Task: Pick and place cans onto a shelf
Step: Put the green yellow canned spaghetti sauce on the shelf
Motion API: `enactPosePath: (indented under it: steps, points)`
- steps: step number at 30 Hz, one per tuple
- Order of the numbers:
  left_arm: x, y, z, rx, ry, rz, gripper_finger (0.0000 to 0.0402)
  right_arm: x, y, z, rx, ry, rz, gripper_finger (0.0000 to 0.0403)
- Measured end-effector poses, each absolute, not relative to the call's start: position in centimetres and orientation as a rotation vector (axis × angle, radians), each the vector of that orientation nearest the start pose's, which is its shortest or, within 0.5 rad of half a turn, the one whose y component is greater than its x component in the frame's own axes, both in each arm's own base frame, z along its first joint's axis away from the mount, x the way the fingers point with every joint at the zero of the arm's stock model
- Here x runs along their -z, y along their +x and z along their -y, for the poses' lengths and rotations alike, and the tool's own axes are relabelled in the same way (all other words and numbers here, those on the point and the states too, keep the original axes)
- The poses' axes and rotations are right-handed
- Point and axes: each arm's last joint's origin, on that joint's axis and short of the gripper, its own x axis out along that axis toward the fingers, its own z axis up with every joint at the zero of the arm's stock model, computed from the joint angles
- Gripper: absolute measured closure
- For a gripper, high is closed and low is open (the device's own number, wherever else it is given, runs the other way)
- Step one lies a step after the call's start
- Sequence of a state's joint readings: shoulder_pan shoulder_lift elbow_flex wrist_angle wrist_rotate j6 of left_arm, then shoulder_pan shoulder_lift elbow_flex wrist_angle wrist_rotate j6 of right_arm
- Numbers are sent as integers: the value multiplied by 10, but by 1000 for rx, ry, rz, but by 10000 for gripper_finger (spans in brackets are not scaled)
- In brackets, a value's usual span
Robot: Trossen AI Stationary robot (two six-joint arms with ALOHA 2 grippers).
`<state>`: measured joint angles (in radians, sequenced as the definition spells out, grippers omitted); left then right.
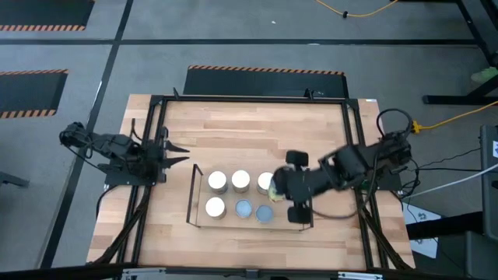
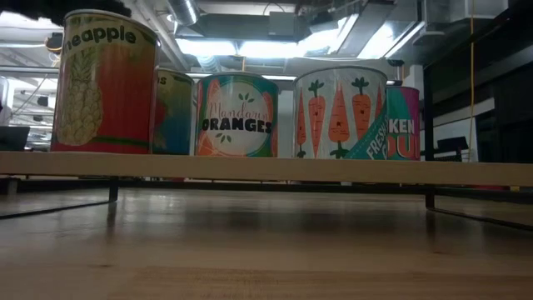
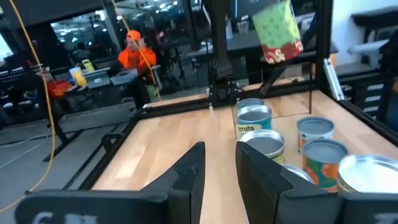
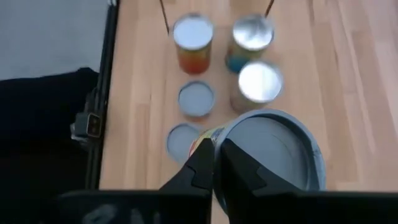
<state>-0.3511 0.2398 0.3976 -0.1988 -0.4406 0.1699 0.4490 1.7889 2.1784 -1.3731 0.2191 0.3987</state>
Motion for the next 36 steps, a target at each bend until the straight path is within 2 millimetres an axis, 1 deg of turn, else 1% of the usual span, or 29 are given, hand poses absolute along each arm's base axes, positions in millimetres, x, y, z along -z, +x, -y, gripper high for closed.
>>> enactPosePath:
  steps: [4, 9, 13, 18, 22, 26, 28, 36]
  points:
    - [-250, 79, 17, -51, 165, 9, 319, -408, 300, -163, -19, 41, -994, 386]
    - [-240, 70, 15, -15, 179, 62, 319, -369, 300, -186, -17, 30, -1063, 385]
    - [-235, 70, 15, -6, 194, 73, 319, -336, 301, -195, 5, 34, -1106, 384]
    - [-232, 72, 16, -5, 189, 73, 319, -304, 304, -198, 20, 42, -1136, 383]
    - [-226, 74, 17, -4, 193, 62, 319, -287, 304, -199, 13, 49, -1149, 383]
    - [-218, 77, 18, -1, 182, 39, 319, -276, 304, -200, 3, 54, -1155, 383]
    - [-218, 77, 18, -1, 174, 41, 319, -271, 303, -199, 9, 47, -1167, 382]
    - [-218, 77, 18, -2, 175, 41, 319, -262, 301, -198, 15, 35, -1183, 380]
